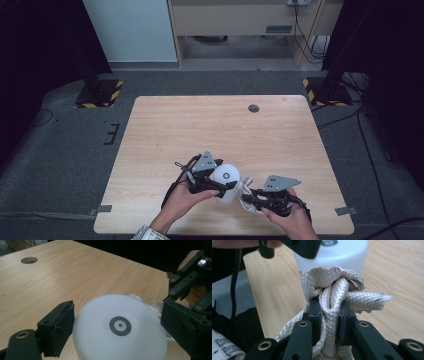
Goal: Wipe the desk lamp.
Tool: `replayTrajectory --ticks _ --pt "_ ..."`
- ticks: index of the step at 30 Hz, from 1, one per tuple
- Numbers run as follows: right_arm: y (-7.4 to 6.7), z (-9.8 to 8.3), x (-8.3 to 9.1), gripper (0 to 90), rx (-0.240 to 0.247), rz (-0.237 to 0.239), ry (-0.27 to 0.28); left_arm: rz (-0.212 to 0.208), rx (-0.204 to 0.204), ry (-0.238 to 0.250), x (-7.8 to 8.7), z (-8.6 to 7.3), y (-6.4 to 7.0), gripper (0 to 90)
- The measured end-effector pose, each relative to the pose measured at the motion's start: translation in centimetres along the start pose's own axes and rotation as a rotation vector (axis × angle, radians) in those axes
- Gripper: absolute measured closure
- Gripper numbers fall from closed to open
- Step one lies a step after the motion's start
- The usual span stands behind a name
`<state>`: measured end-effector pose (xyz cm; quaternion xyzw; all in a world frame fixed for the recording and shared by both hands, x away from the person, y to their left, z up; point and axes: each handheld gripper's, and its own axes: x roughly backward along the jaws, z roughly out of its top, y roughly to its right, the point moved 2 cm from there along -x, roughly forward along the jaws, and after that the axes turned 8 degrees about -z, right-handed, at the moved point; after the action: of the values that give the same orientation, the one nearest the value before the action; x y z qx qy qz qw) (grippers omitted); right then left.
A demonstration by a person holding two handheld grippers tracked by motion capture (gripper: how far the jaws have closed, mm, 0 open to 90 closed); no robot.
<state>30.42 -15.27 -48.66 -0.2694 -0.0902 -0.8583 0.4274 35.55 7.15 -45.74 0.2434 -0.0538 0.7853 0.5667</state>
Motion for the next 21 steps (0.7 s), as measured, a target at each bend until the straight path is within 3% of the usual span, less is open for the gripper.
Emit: replayTrajectory --ticks 4,9,11,13,21 --pt "-0.31 0.41 0.50 76.4 0.008 0.002 0.016 -0.002 0.005 0.004 0.20 0.01 -0.21 15.7" --pt "-0.28 0.18 0.27 76.3 0.015 -0.005 0.004 0.035 -0.001 0.000 0.83 0.06 -0.55 21.5" --pt "-0.26 -0.01 0.08 76.2 0.012 -0.006 -0.003 0.020 0.017 0.008 0.95 -0.07 -0.71 24.4" --pt "-0.36 -0.05 -0.07 76.2 0.015 -0.004 -0.007 0.009 0.007 0.009 0.92 -0.07 -0.56 28.7" --pt "-1.03 0.80 0.29 76.4 0.031 0.006 0.012 0.009 0.008 -0.003 0.95 0.08 -0.62 30.1"
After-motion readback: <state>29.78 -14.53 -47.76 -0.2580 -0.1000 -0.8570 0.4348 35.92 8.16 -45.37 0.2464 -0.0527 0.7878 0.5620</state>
